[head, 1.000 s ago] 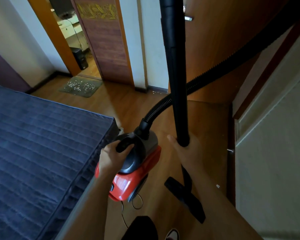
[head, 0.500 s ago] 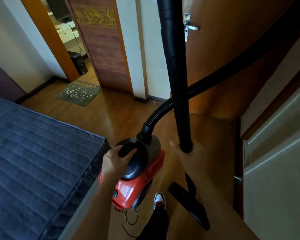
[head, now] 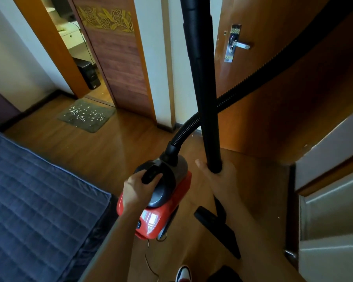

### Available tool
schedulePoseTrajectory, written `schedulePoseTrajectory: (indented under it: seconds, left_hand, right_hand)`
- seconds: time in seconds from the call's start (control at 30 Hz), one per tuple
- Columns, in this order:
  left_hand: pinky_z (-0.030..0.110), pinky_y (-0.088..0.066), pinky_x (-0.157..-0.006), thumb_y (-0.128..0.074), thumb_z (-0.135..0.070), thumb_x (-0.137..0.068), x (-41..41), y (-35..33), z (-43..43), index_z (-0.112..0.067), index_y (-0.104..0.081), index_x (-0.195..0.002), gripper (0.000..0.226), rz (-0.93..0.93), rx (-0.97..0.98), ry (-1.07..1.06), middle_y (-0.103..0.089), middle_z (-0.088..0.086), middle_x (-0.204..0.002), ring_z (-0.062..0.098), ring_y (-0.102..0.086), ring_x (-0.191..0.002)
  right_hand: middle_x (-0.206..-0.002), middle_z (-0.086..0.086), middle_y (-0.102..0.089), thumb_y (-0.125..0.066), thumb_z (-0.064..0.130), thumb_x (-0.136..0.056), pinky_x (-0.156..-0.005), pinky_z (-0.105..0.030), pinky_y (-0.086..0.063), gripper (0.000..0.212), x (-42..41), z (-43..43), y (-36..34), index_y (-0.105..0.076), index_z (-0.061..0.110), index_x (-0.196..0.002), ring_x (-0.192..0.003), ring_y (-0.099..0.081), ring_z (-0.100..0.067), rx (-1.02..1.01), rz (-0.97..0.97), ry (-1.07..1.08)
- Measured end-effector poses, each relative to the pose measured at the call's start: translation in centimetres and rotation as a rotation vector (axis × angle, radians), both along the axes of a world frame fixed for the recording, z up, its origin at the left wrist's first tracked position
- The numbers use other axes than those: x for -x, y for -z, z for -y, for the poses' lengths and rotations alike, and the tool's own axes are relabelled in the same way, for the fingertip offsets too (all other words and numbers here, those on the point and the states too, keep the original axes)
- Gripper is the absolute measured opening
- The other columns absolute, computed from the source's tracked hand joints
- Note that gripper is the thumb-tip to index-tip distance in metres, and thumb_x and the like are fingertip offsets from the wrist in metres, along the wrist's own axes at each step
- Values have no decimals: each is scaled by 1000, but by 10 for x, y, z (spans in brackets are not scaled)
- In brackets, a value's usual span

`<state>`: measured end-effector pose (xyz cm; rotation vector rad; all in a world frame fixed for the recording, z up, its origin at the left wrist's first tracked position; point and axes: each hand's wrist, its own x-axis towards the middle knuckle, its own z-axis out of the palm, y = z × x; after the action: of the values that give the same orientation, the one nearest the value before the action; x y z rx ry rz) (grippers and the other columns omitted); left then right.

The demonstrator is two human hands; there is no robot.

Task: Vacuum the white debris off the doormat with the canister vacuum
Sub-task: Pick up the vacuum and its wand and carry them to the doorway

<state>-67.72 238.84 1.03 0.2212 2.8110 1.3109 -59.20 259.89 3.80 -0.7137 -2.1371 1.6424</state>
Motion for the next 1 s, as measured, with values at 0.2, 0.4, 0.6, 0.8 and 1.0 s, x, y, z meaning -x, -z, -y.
schedulePoseTrajectory:
  seconds: [0.2, 0.4, 0.6, 0.8, 1.0]
  left_hand:
    - [11, -41, -50, -80, -37, -82, 62, 4, -40, -21, -69, -73, 21, 1, 19, -67, -64, -6, -61, 6, -59, -57]
    - [14, -41, -50, -80, -40, -81, 131, 12, -88, -22, -73, -77, 20, -10, 40, -148, -68, -7, -66, 6, -63, -61]
    - [20, -39, -48, -80, -36, -81, 203, 0, -140, -28, -58, -59, 32, 10, 38, -337, -61, -5, -56, 12, -60, -55]
    - [12, -41, -45, -79, -35, -83, 252, -15, -167, -26, -64, -69, 22, 9, 7, -496, -65, -7, -62, 3, -62, -57]
    - [8, -40, -46, -79, -36, -82, 288, -19, -161, -27, -64, -71, 21, -18, 9, -660, -64, -9, -65, 2, -61, -60]
  right_hand:
    - [-58, 8, -48, -82, 30, -85, -60, -27, -44, 38, 70, -40, 14, -49, 27, -66, -55, -50, -8, 13, -75, -28]
    - [-60, 5, -48, -82, 32, -85, -55, -13, -40, 36, 159, -98, 21, -57, 8, -74, -54, -50, -3, -42, -101, -125]
    - [-61, -1, -53, -82, 34, -84, -56, -30, -43, 32, 263, -169, 17, -57, 20, -71, -56, -53, -13, -32, -126, -255]
    - [-56, 15, -56, -82, 26, -85, -54, -9, -39, 31, 360, -198, -5, -56, 34, -70, -59, -58, 3, -79, -207, -410]
    - [-58, 11, -56, -84, 46, -79, -51, -12, -39, 33, 433, -189, 3, -61, 25, -71, -58, -60, -3, -95, -240, -537]
